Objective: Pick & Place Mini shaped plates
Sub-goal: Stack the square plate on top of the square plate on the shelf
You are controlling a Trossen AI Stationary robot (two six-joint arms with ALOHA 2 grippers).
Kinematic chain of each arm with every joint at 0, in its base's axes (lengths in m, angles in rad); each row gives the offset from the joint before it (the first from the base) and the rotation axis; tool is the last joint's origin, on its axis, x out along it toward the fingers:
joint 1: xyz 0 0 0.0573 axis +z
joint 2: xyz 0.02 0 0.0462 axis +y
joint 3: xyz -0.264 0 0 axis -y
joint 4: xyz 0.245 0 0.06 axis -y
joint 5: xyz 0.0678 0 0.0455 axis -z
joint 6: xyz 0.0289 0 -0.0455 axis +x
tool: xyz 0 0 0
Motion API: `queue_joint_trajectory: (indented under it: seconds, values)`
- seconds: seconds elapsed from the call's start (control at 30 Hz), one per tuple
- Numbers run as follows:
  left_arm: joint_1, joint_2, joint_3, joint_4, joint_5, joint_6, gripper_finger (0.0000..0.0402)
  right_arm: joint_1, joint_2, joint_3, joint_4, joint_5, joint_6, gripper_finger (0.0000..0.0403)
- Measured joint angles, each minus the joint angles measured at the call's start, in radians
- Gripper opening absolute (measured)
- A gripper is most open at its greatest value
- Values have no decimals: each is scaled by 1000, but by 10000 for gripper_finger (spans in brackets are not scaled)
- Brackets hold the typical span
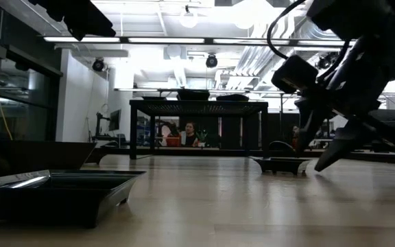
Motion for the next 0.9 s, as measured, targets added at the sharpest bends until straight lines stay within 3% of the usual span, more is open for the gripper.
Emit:
queue_joint_trajectory:
  seconds: [0.53,0.9]
  values:
    - [0,0,0,-9,0,0,129,-32,29,2,13,5,-20,137]
    - [0,0,0,-13,3,0,129,-30,39,1,16,-1,-38,65]
